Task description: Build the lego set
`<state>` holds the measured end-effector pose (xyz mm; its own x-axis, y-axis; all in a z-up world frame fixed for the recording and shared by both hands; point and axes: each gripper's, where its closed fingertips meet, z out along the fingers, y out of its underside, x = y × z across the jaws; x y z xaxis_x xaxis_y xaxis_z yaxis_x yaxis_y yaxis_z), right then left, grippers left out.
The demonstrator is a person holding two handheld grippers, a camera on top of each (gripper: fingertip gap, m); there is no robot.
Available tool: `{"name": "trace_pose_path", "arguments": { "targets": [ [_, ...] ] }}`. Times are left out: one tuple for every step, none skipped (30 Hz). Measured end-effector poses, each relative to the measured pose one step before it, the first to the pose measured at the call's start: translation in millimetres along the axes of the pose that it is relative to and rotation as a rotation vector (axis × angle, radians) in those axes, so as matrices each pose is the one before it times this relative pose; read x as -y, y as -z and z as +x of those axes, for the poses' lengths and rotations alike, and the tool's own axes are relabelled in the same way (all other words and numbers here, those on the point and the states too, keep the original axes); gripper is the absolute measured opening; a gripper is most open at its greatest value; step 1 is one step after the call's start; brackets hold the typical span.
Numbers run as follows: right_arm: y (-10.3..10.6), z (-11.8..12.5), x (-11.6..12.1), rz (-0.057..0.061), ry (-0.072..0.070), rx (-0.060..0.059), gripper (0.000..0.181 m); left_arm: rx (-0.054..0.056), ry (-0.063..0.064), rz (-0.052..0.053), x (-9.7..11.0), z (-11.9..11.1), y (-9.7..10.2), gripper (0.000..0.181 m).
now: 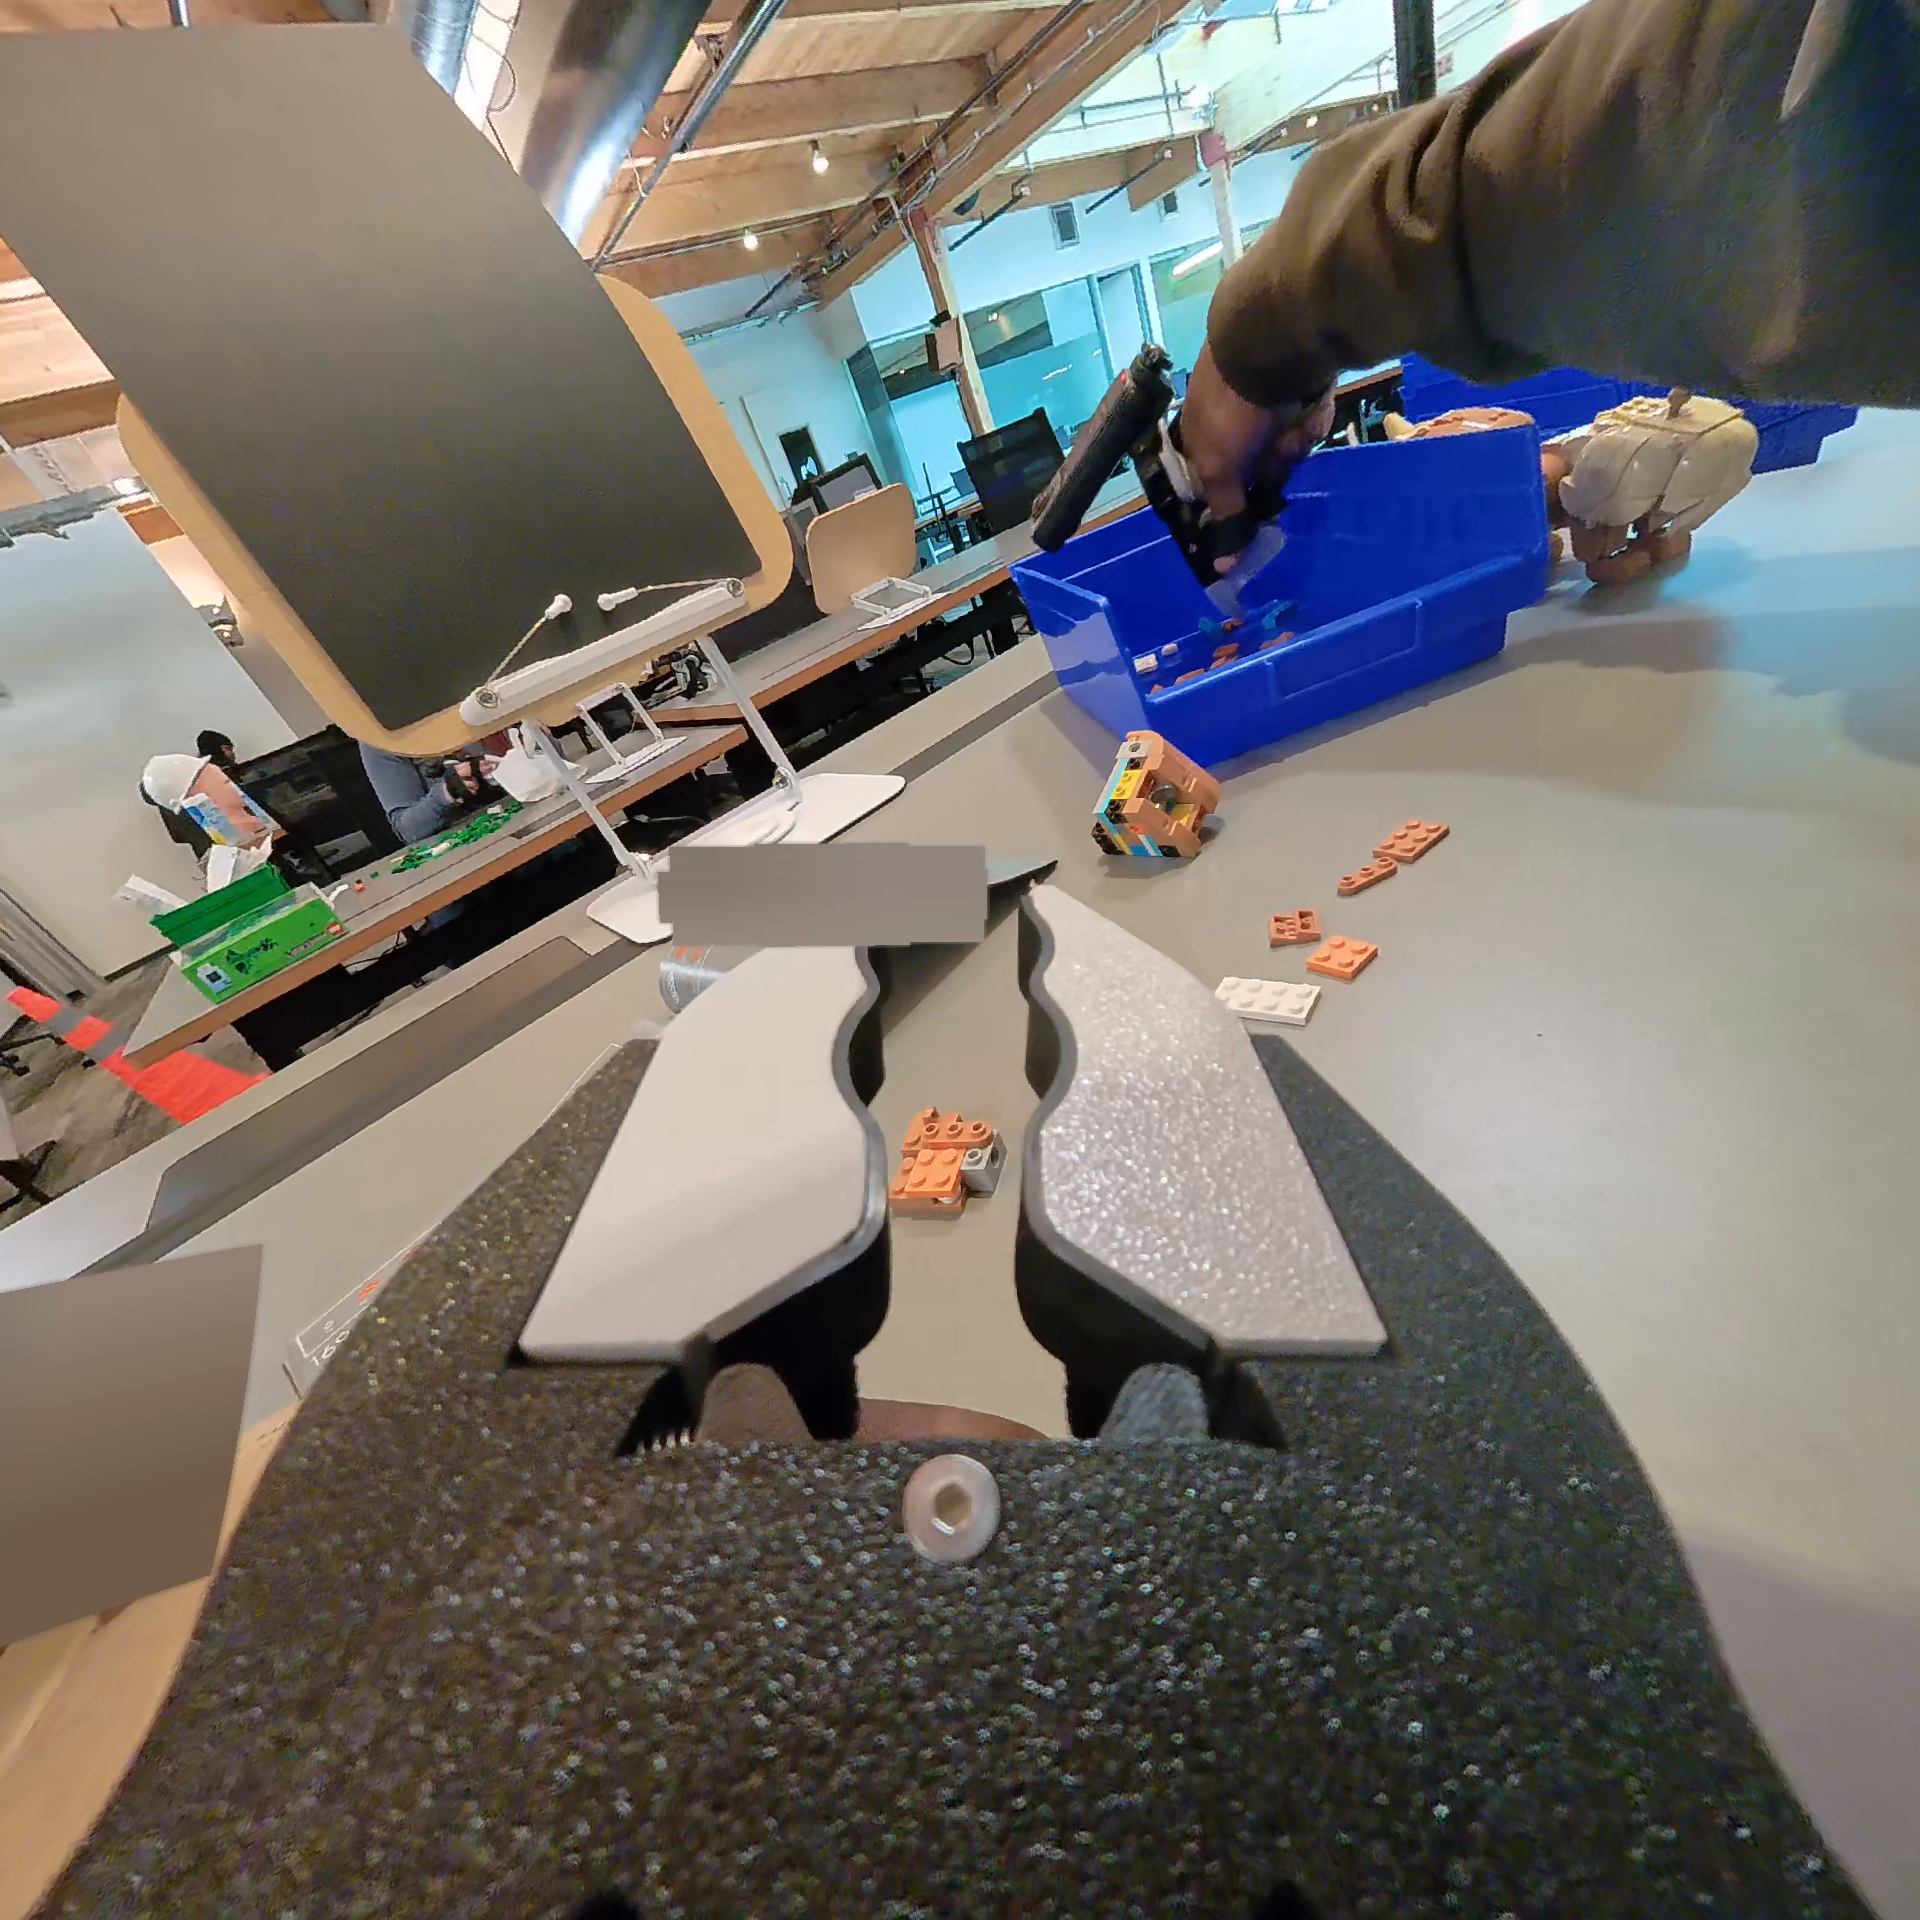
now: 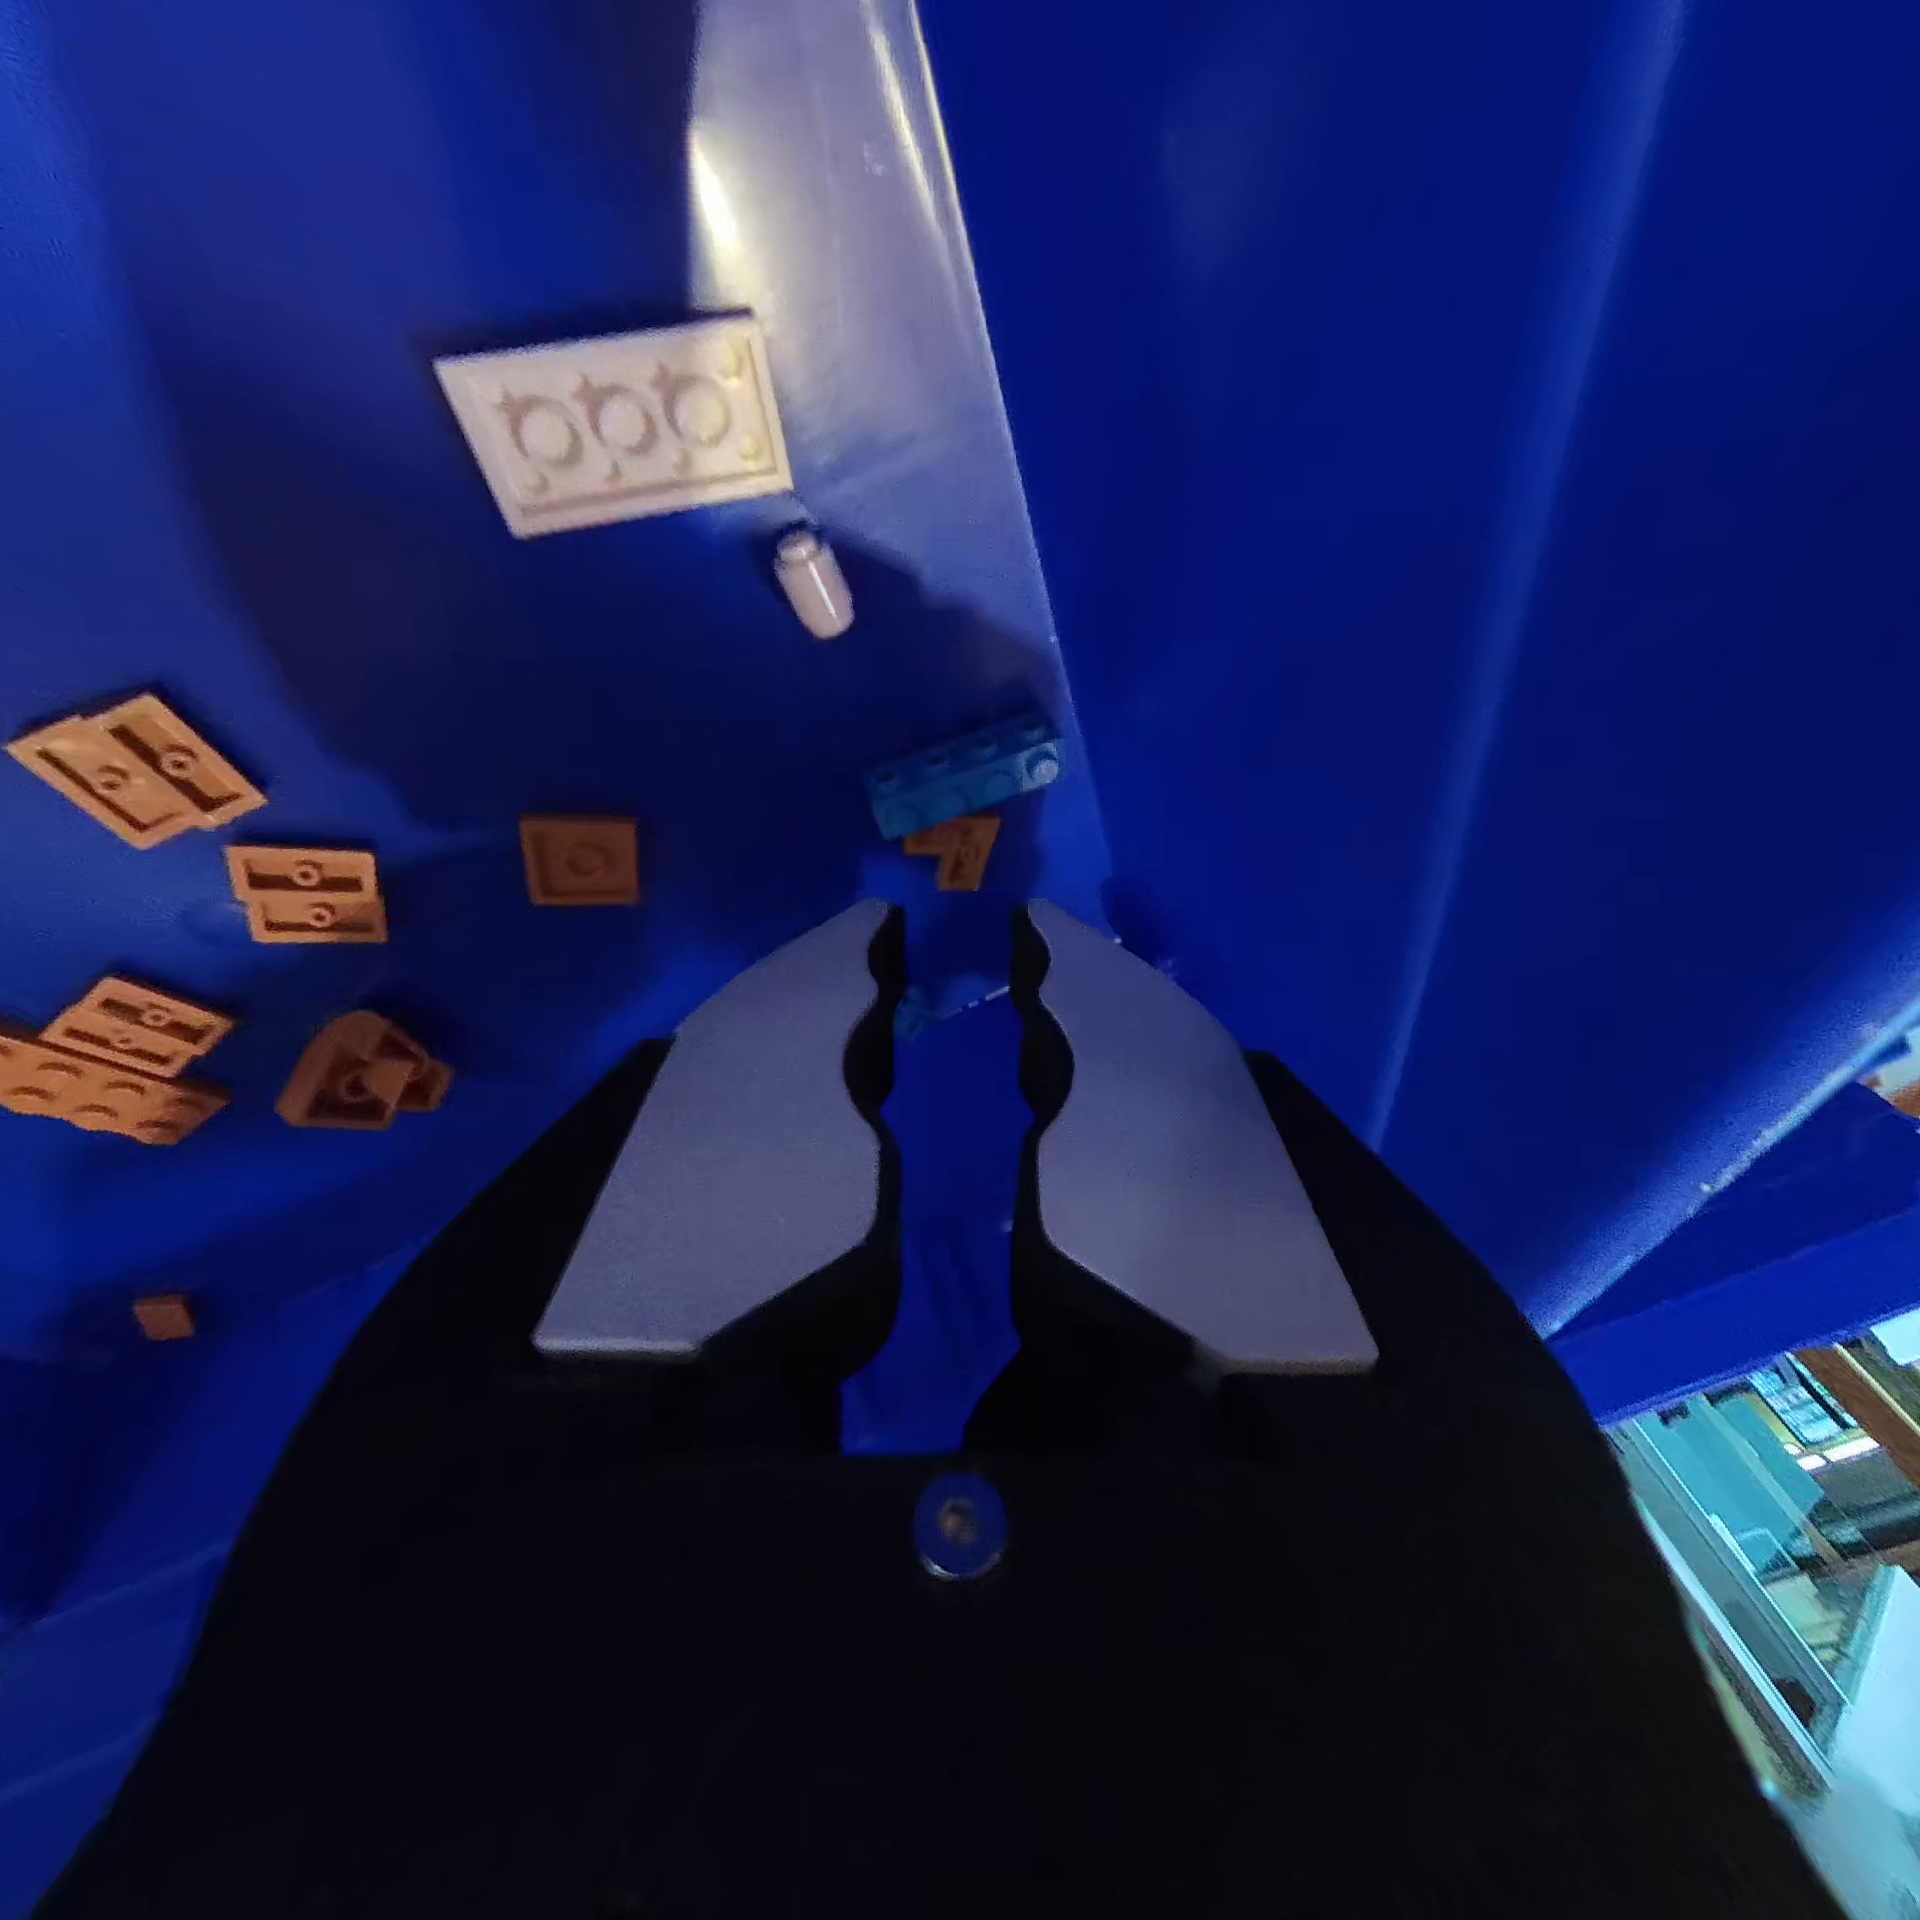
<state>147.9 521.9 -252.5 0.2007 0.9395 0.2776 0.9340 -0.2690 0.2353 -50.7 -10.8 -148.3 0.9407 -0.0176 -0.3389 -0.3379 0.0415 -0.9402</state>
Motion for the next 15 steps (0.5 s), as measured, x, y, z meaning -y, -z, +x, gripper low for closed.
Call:
{"name": "trace_pose_path", "arguments": {
  "targets": [
    [0.02,-0.18,2.37,0.0102,-0.0051,0.0058,0.02,0.0001,0.0,-0.0004,-0.15,0.01,-0.07,0.023],
    [0.28,0.65,2.18,0.0081,-0.0033,0.0004,0.02,0.0002,0.0,-0.0001,-0.04,-0.13,0.01,0.023],
    [0.3,1.0,1.82,0.007,-0.003,0.0007,0.02,0.0002,0.0,-0.0007,-0.12,-0.12,-0.05,0.023],
    [-0.15,0.66,1.41,0.0038,-0.0036,0.0035,0.02,0.0003,0.0001,-0.0009,-0.22,0.0,-0.03,0.023],
    [-0.78,0.9,0.77,-0.0001,-0.0026,0.0032,0.02,0.0001,0.0,-0.001,-0.16,-0.1,-0.03,0.023],
    [-1.08,1.24,0.13,-0.0046,-0.0002,0.0011,0.02,0.0,-0.0001,-0.0002,-0.03,-0.02,-0.08,0.023],
    [-1.2,0.28,-0.32,-0.0061,0.0016,0.0056,0.018,0.0,-0.0002,-0.0001,-0.05,-0.11,-0.09,0.023],
    [-0.91,-0.82,0.11,-0.003,0.0021,0.0094,0.017,-0.0001,-0.0002,-0.0008,-0.12,-0.01,-0.14,0.023],
    [-0.45,-0.26,0.34,-0.0005,0.0032,0.0054,0.016,-0.0001,0.0001,-0.0009,-0.25,-0.04,-0.03,0.023],
    [-0.03,0.23,0.32,0.0011,0.0026,0.0026,0.015,-0.0004,0.0001,-0.0006,-0.08,0.05,-0.06,0.023],
    [-0.09,0.1,0.42,0.0014,-0.0002,0.0035,0.015,-0.0002,0.0,-0.0001,-0.05,-0.07,-0.09,0.023],
    [-0.16,0.17,0.13,0.0011,-0.0017,0.0033,0.014,-0.0008,-0.0002,0.0004,0.09,0.18,-0.03,0.023],
    [0.02,-0.05,-0.03,0.0014,-0.0023,0.0039,0.014,-0.0004,-0.0009,0.0001,0.05,0.08,-0.01,0.023],
    [-0.08,-0.55,-0.26,0.0015,-0.0028,0.0054,0.014,0.0003,-0.0012,0.0002,0.06,-0.03,0.08,0.023],
    [-0.36,-1.11,-0.78,-0.0012,-0.0041,0.0095,0.014,0.0006,-0.0005,0.0006,0.2,-0.05,0.05,0.023]
  ]
}}
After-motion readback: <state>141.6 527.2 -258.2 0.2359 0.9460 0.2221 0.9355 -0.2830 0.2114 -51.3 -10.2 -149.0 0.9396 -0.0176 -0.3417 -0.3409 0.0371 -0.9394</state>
